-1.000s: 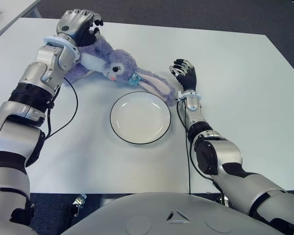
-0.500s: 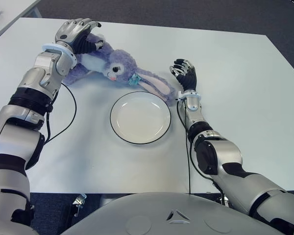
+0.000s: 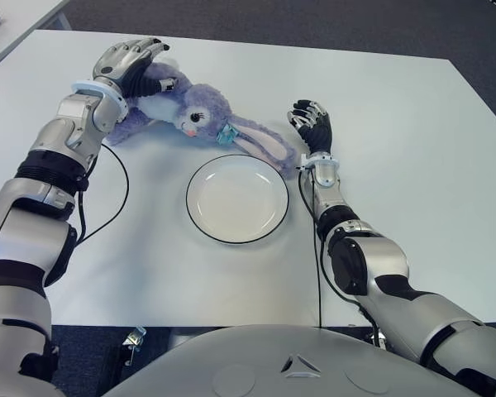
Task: Put the doll into the plate.
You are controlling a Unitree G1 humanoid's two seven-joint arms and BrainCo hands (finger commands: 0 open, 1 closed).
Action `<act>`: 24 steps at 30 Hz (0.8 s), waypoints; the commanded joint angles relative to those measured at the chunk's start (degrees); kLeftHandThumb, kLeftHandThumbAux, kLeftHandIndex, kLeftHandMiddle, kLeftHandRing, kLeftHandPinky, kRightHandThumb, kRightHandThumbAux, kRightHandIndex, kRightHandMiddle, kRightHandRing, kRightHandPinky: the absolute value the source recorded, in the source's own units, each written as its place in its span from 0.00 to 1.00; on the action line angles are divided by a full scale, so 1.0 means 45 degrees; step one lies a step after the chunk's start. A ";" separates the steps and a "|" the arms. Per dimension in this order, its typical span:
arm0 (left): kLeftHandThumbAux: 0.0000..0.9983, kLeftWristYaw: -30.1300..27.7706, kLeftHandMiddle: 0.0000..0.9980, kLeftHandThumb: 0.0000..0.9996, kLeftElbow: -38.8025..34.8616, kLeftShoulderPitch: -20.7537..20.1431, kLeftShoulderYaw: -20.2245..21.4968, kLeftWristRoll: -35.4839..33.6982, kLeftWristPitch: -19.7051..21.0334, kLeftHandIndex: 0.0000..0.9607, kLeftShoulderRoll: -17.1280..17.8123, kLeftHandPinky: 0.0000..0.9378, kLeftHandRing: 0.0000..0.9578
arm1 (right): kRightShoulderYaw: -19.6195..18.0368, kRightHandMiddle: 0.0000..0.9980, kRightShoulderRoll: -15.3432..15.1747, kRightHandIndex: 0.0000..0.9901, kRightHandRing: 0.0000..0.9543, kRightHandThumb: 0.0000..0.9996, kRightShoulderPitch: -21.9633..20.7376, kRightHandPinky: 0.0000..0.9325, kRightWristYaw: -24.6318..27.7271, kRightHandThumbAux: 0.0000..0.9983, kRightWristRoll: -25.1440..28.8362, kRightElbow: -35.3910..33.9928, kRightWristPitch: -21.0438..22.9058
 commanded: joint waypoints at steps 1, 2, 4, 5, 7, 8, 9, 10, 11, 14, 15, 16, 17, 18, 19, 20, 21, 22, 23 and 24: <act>0.26 -0.0520 0.04 0.34 0.0929 0.0196 -0.0154 0.0012 -0.0387 0.05 -0.0434 0.04 0.04 | 0.0005 0.31 0.0286 0.29 0.29 0.39 0.2874 0.28 0.0021 0.82 -0.0078 0.1615 0.0767; 0.26 -0.0532 0.04 0.34 0.1001 0.0167 -0.0172 0.0035 -0.0397 0.04 -0.0461 0.03 0.04 | -0.0006 0.31 0.0290 0.29 0.29 0.39 0.2872 0.28 0.0033 0.82 -0.0065 0.1614 0.0764; 0.25 -0.0538 0.03 0.33 0.1230 0.0066 -0.0243 0.0115 -0.0360 0.03 -0.0576 0.03 0.03 | -0.0032 0.30 0.0299 0.29 0.29 0.40 0.2870 0.28 0.0045 0.83 -0.0038 0.1610 0.0749; 0.25 -0.0532 0.03 0.33 0.1344 0.0014 -0.0273 0.0149 -0.0348 0.03 -0.0629 0.03 0.03 | -0.0033 0.30 0.0301 0.29 0.29 0.40 0.2870 0.29 0.0039 0.83 -0.0038 0.1609 0.0743; 0.25 -0.0538 0.03 0.34 0.1547 -0.0087 -0.0327 0.0208 -0.0324 0.03 -0.0720 0.03 0.03 | -0.0020 0.30 0.0299 0.29 0.29 0.40 0.2871 0.29 0.0012 0.83 -0.0058 0.1607 0.0732; 0.26 -0.0546 0.03 0.34 0.1637 -0.0134 -0.0351 0.0235 -0.0310 0.03 -0.0759 0.03 0.03 | -0.0010 0.30 0.0297 0.29 0.29 0.40 0.2872 0.28 -0.0004 0.83 -0.0072 0.1607 0.0727; 0.26 -0.0575 0.02 0.34 0.1759 -0.0200 -0.0392 0.0274 -0.0266 0.02 -0.0818 0.03 0.03 | 0.0001 0.30 0.0296 0.29 0.29 0.39 0.2873 0.28 -0.0024 0.83 -0.0087 0.1607 0.0729; 0.26 -0.0592 0.02 0.35 0.1851 -0.0248 -0.0421 0.0302 -0.0242 0.02 -0.0860 0.03 0.03 | 0.0008 0.30 0.0295 0.28 0.29 0.38 0.2873 0.28 -0.0037 0.83 -0.0096 0.1606 0.0731; 0.26 -0.0596 0.02 0.35 0.1913 -0.0279 -0.0436 0.0317 -0.0237 0.02 -0.0884 0.03 0.03 | 0.0011 0.30 0.0294 0.28 0.29 0.38 0.2873 0.28 -0.0042 0.83 -0.0100 0.1606 0.0734; 0.26 -0.0584 0.04 0.36 0.2375 -0.0501 -0.0577 0.0419 -0.0123 0.04 -0.1144 0.06 0.05 | 0.0050 0.30 0.0295 0.29 0.29 0.38 0.2881 0.28 -0.0108 0.83 -0.0146 0.1606 0.0721; 0.27 -0.0583 0.04 0.37 0.2578 -0.0607 -0.0642 0.0464 -0.0067 0.04 -0.1263 0.07 0.05 | 0.0062 0.30 0.0296 0.29 0.29 0.38 0.2887 0.28 -0.0125 0.83 -0.0159 0.1604 0.0708; 0.27 -0.0579 0.06 0.38 0.2709 -0.0675 -0.0684 0.0491 -0.0041 0.06 -0.1335 0.09 0.07 | 0.0069 0.30 0.0298 0.29 0.29 0.38 0.2892 0.28 -0.0135 0.83 -0.0166 0.1603 0.0697; 0.27 -0.0566 0.06 0.39 0.2927 -0.0790 -0.0757 0.0554 0.0020 0.06 -0.1463 0.09 0.07 | 0.0078 0.30 0.0301 0.29 0.29 0.38 0.2900 0.28 -0.0156 0.83 -0.0176 0.1601 0.0665; 0.27 -0.0552 0.07 0.40 0.3091 -0.0875 -0.0806 0.0603 0.0056 0.07 -0.1554 0.10 0.08 | 0.0085 0.31 0.0303 0.29 0.29 0.38 0.2905 0.28 -0.0171 0.83 -0.0182 0.1599 0.0642; 0.27 -0.0539 0.07 0.40 0.3247 -0.0955 -0.0859 0.0653 0.0085 0.07 -0.1639 0.10 0.09 | 0.0088 0.31 0.0307 0.30 0.30 0.38 0.2911 0.28 -0.0189 0.83 -0.0187 0.1597 0.0617; 0.27 -0.0527 0.08 0.41 0.3356 -0.1010 -0.0896 0.0682 0.0095 0.07 -0.1691 0.10 0.09 | 0.0091 0.31 0.0311 0.30 0.30 0.38 0.2915 0.28 -0.0202 0.83 -0.0190 0.1595 0.0599; 0.27 -0.0527 0.08 0.41 0.3454 -0.1063 -0.0944 0.0714 0.0099 0.08 -0.1736 0.10 0.09 | 0.0089 0.31 0.0316 0.30 0.30 0.39 0.2917 0.28 -0.0213 0.83 -0.0187 0.1593 0.0588; 0.27 -0.0525 0.09 0.42 0.3526 -0.1103 -0.0981 0.0730 0.0094 0.08 -0.1763 0.11 0.10 | 0.0089 0.31 0.0321 0.30 0.30 0.40 0.2920 0.27 -0.0223 0.84 -0.0186 0.1592 0.0578; 0.27 -0.0530 0.09 0.42 0.3618 -0.1165 -0.1045 0.0759 0.0111 0.08 -0.1821 0.11 0.10 | 0.0078 0.31 0.0326 0.30 0.30 0.40 0.2920 0.27 -0.0215 0.84 -0.0171 0.1590 0.0586; 0.27 -0.0527 0.10 0.43 0.3696 -0.1215 -0.1097 0.0774 0.0120 0.09 -0.1864 0.12 0.11 | 0.0071 0.31 0.0329 0.30 0.29 0.41 0.2920 0.26 -0.0208 0.84 -0.0159 0.1589 0.0592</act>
